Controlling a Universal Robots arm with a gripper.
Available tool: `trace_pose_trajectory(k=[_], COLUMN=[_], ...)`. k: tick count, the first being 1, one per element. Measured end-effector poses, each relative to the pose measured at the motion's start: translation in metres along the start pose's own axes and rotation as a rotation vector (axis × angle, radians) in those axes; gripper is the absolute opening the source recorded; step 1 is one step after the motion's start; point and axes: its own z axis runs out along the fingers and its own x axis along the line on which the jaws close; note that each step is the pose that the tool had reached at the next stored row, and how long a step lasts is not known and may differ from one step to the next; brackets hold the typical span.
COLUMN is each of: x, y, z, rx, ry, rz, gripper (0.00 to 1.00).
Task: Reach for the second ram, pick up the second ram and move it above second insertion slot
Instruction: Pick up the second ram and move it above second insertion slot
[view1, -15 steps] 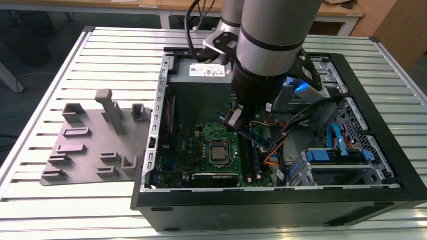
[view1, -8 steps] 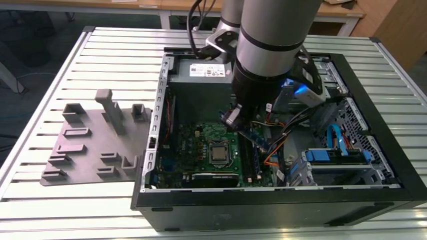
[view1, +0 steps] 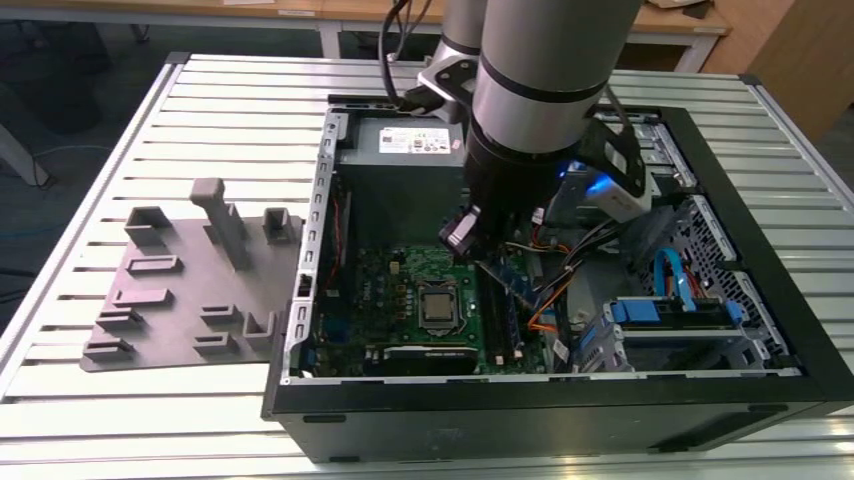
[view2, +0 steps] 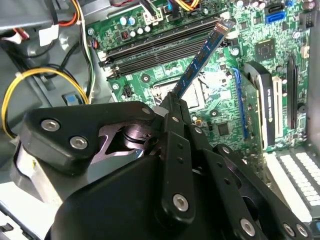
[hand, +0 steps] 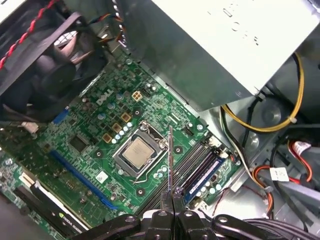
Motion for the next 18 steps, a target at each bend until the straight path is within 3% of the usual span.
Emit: trace_pose_trajectory(k=[18], x=[0.0000], y=[0.0000], z=[0.0002], rx=[0.0149], ry=[-0.0078], rz=[0.202], gripper=[0.09])
